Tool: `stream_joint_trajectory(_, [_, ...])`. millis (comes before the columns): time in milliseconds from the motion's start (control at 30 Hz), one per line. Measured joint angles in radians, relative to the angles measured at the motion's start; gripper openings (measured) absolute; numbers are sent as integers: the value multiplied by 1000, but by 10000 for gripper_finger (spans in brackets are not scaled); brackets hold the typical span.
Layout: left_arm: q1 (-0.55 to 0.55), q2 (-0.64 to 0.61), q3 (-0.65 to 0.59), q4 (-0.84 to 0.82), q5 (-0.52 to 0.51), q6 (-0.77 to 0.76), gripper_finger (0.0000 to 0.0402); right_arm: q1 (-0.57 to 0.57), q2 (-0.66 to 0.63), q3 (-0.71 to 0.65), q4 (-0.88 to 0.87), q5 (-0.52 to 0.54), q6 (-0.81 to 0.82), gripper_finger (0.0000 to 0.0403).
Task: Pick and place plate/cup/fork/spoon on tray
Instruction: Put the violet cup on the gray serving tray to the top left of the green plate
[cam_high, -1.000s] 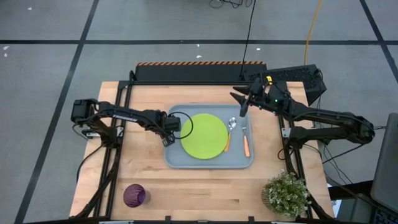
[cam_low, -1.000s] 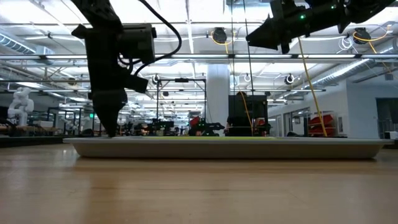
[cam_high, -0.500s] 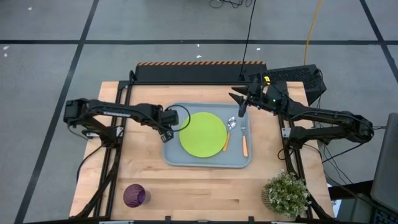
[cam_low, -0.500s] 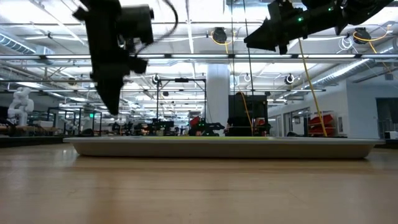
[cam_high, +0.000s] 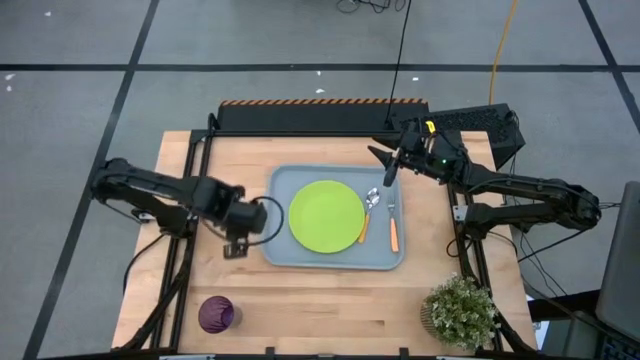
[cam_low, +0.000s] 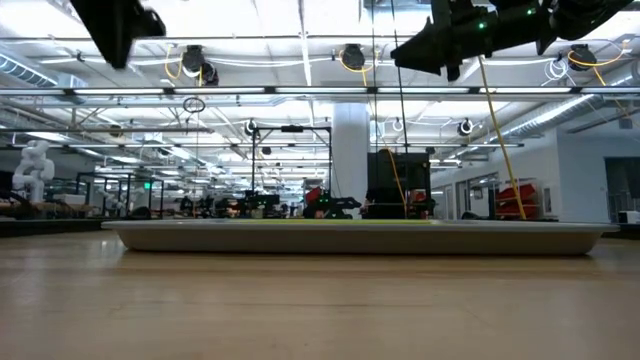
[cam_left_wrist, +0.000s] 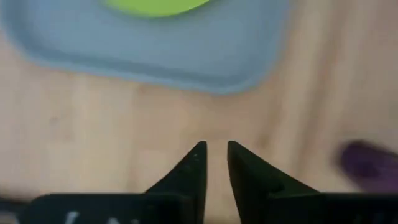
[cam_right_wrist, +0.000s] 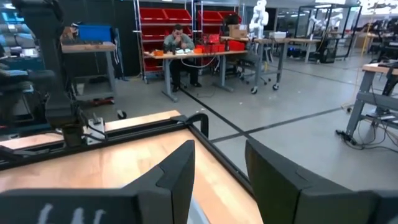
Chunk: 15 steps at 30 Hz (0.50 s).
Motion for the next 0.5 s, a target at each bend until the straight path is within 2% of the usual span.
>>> stream_joint_trajectory(200, [-169,1,60,1,99,-257,6,0,0,0,-8,0,31,134])
stream_joint_trajectory(367, [-342,29,60,12,128,-488,6,7,0,0,-22,0,51,134])
stream_joint_trajectory(500, [-444,67,60,94,143,-608,4,9,0,0,-23,-1,63,134])
